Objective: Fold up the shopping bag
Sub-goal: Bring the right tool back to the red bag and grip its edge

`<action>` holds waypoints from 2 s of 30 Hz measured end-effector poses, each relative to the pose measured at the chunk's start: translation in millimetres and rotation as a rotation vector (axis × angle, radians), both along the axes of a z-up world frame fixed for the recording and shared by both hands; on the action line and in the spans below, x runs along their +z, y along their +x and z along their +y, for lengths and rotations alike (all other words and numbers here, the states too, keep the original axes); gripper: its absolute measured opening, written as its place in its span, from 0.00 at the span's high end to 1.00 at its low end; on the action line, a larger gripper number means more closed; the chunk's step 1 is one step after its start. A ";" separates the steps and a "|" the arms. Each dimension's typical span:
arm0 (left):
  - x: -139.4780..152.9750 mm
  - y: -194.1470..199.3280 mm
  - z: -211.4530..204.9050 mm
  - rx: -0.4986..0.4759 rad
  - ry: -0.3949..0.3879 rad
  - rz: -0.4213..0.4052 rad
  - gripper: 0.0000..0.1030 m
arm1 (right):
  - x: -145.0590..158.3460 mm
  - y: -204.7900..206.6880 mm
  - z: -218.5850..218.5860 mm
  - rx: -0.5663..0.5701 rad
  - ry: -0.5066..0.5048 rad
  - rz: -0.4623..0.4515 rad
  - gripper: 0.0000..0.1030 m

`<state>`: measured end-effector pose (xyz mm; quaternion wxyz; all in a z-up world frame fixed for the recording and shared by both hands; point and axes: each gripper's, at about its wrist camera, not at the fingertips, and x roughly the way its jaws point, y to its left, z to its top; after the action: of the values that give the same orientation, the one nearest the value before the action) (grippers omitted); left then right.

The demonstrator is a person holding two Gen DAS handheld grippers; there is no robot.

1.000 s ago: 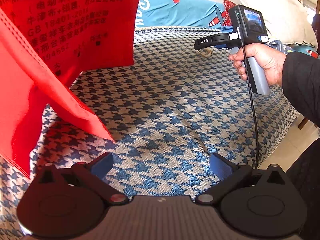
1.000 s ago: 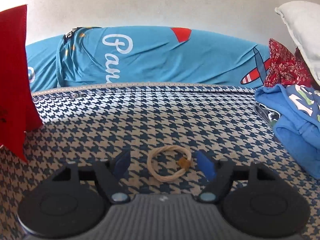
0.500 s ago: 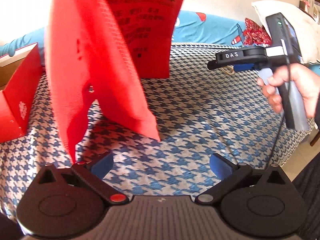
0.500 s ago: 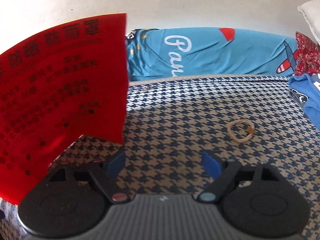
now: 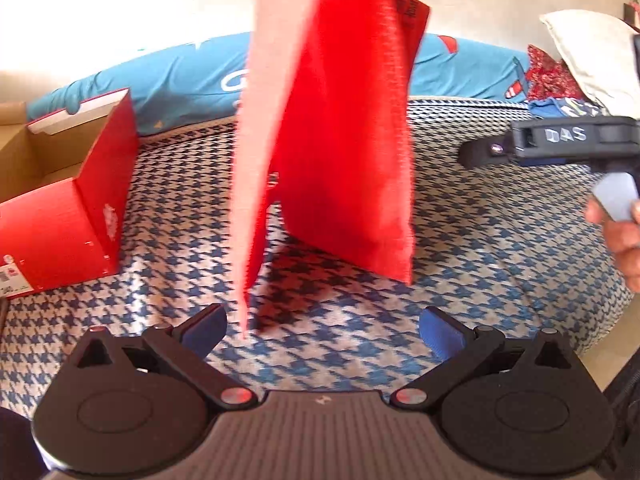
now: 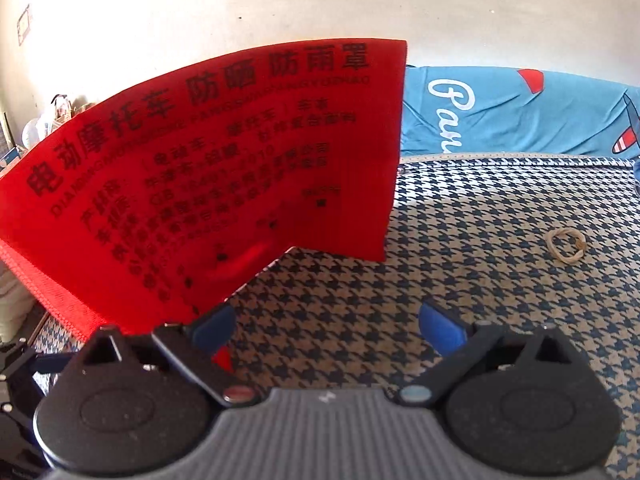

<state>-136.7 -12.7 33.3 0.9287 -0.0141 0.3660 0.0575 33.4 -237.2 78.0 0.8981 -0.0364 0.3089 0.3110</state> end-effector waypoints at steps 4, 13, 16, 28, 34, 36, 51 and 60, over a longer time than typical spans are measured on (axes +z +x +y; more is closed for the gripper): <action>4.8 -4.2 10.3 0.023 0.005 -0.014 0.00 | 3.9 -13.6 7.5 0.050 0.002 0.004 0.04; 14.8 -0.5 18.7 -0.013 0.059 -0.038 0.00 | 2.8 -38.4 27.1 0.168 -0.034 -0.002 0.03; 18.4 3.9 25.3 -0.032 0.074 -0.042 0.00 | -3.2 -42.3 38.7 0.208 -0.067 -0.004 0.03; 10.9 20.6 43.4 -0.015 0.053 -0.006 0.01 | -14.4 -40.5 67.3 0.222 -0.092 -0.013 0.04; 4.6 33.4 45.6 -0.015 0.073 0.026 0.01 | -17.6 -37.2 73.1 0.203 -0.094 -0.045 0.09; 0.9 38.3 49.2 -0.010 0.055 0.043 0.01 | -19.1 -36.7 75.2 0.197 -0.098 -0.057 0.12; -12.7 45.7 39.7 -0.099 0.048 0.022 0.09 | -21.4 -29.1 92.7 0.183 -0.123 -0.097 0.38; -21.6 59.7 31.4 -0.158 0.082 0.021 0.46 | -23.4 -24.5 97.0 0.168 -0.131 -0.085 0.70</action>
<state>-77.0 18.7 11.7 0.9262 0.0535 0.3732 -0.0006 8.9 -140.2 54.7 0.8769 -0.1341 0.2859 0.3624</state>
